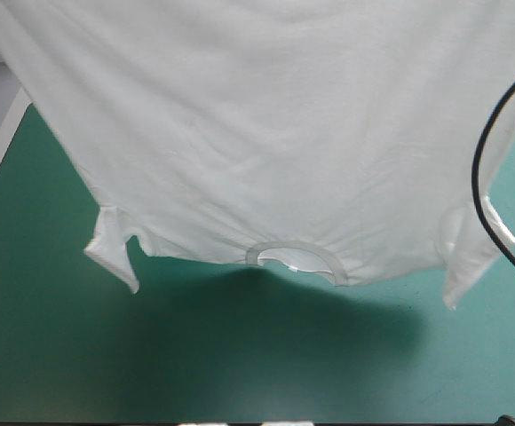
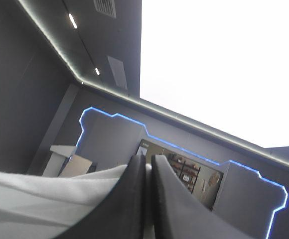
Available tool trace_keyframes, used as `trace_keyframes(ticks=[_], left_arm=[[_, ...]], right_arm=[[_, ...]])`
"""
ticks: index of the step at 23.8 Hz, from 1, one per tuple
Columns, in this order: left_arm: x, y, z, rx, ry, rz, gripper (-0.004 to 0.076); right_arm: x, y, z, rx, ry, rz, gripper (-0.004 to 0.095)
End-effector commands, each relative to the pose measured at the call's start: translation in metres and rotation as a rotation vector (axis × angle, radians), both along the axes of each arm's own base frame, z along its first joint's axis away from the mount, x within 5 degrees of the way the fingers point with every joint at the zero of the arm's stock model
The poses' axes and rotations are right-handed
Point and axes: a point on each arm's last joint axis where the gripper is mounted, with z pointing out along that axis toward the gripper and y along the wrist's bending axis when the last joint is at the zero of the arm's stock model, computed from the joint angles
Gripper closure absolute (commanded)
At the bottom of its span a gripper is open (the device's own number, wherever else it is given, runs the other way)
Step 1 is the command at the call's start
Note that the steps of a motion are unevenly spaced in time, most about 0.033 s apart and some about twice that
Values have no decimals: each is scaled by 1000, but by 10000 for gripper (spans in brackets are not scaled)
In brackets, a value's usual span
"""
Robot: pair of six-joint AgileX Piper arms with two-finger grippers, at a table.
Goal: Fold the cloth
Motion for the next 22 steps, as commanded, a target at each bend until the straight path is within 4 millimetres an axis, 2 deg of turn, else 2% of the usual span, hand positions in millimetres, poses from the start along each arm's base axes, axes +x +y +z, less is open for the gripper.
trace_keyframes(ticks=[1,2,4,5,8,12,13,14,15,18,21,22], left_arm=[[-25,3,20,-35,-158,1,705],[-25,4,20,-34,-161,4,705],[-7,2,17,-32,-134,4,705],[13,-1,12,-23,-87,3,705],[67,-7,-6,-12,30,-2,705],[121,-13,-28,-7,123,0,705],[134,-14,-33,-8,137,2,705],[151,-15,-41,-10,155,6,705],[169,-16,-49,-10,158,18,705],[194,-15,-52,-33,71,52,705],[214,-15,-49,-31,-35,94,704],[220,-15,-45,-17,-75,112,704]], right_arm=[[-23,-10,13,5,-134,-6,926],[-23,-10,13,6,-136,-6,926],[-16,-7,11,0,-108,-5,926],[-5,-1,8,-2,-63,1,926],[36,21,-5,-16,63,9,925],[92,48,-24,-21,164,-29,926],[108,52,-29,-16,180,-40,926],[132,54,-38,-1,208,-40,926],[161,52,-48,32,222,-27,926],[211,31,-63,146,198,26,926],[245,7,-68,186,154,39,926],[251,2,-67,172,130,32,926]])
